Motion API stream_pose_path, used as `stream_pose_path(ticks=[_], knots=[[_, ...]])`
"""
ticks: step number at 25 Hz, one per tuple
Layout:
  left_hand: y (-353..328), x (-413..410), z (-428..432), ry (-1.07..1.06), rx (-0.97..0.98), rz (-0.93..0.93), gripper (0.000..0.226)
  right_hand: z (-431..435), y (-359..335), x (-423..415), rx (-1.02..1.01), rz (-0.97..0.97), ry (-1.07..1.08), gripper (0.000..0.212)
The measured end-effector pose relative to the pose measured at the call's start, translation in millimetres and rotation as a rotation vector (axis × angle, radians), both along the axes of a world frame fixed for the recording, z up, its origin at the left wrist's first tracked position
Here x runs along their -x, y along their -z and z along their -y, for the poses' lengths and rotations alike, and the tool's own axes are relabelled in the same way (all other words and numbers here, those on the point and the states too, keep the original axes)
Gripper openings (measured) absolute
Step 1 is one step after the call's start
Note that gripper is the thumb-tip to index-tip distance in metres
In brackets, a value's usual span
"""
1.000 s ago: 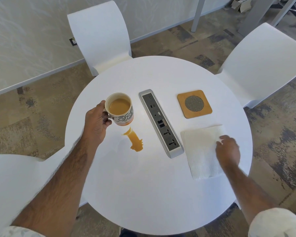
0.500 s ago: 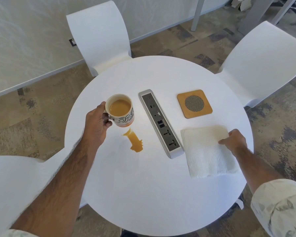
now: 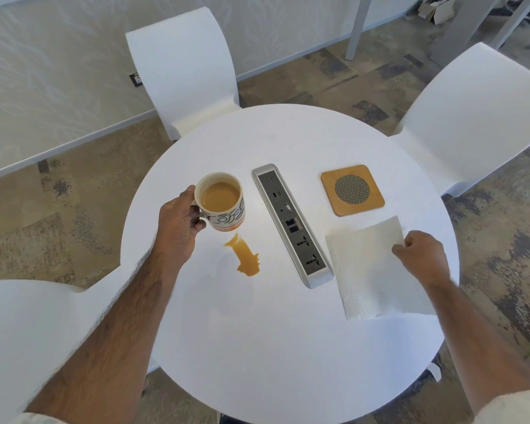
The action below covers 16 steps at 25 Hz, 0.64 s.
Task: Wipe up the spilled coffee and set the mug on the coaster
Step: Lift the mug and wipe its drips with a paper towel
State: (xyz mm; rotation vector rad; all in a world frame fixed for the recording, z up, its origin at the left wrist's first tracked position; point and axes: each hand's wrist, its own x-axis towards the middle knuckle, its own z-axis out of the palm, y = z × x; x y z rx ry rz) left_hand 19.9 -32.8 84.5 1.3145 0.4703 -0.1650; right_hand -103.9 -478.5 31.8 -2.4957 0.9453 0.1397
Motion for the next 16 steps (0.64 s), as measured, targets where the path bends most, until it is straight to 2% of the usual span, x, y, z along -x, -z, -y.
stream_pose_path(ticks=[2,4,6,9,12,16], knots=[[-4.2,1.2,0.0,0.002,0.001,0.005,0.021,-3.4,-27.6,-6.2,-0.196,0.074,-0.021,0.018],[-8.5,2.4,-0.3,-0.001,0.009,0.008,0.021,-12.0,-59.1,-8.7,-0.544,0.163,0.007,0.005],[-13.3,4.6,-0.6,0.0,0.024,0.013,0.024,-26.3,-85.8,-9.4,-0.874,0.258,0.029,0.015],[-21.8,9.8,1.1,0.004,0.034,0.02,0.025,-69.3,-112.4,-17.0,-1.208,0.411,0.0,0.028],[-30.0,14.2,3.7,-0.003,0.019,0.005,0.021,-131.0,-121.0,-32.7,-1.406,0.499,0.013,0.029],[-38.6,19.9,6.6,0.01,0.036,0.008,0.018,-205.0,-118.2,-55.7,-1.526,0.521,0.071,0.034]])
